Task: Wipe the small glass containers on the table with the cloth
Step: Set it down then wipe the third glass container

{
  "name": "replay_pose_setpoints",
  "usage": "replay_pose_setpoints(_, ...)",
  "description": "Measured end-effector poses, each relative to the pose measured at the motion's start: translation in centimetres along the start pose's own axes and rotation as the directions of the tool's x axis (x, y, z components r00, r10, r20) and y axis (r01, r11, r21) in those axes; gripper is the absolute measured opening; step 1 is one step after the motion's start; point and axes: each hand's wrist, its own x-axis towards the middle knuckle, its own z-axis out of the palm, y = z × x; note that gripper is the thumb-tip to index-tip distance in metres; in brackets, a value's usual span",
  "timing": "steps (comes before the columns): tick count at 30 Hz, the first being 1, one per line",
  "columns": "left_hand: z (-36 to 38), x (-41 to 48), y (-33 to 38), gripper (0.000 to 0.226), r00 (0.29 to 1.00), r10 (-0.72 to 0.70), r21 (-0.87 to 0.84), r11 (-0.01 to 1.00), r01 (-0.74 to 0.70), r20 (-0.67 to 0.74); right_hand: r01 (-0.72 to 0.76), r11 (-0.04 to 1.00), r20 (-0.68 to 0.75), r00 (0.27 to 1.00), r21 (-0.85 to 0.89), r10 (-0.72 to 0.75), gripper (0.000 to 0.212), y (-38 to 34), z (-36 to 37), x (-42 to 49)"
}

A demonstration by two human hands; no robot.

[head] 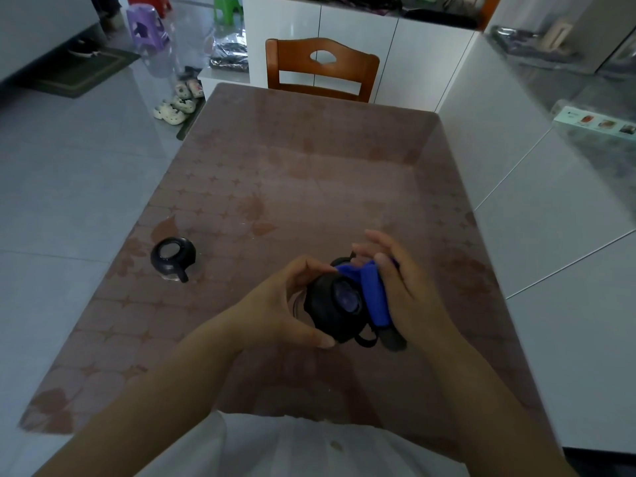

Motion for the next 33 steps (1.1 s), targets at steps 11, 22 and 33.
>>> replay_pose_setpoints(11, -0.5, -0.5, -1.0, 0.072, 0.999, 0.027, -0.221, 0.975, -0.032, -0.026, -0.133, 0.977, -0.094, 0.984, 0.169, 0.151, 0.026, 2.1, 0.3, -0.2)
replay_pose_setpoints(22, 1.5, 0.1, -0.4, 0.09, 0.997, -0.015, -0.49, 0.871, -0.022, -0.072, 0.054, 0.832, -0.19, 0.98, 0.553, 0.063, 0.027, -1.1, 3.5, -1.2)
replay_pose_setpoints(33, 1.4, -0.1, 1.7, 0.068, 0.992, -0.055, -0.197, 0.98, 0.033, -0.111, 0.089, 0.912, -0.282, 0.959, 0.4, 0.03, 0.03, -0.8, 3.5, -1.2)
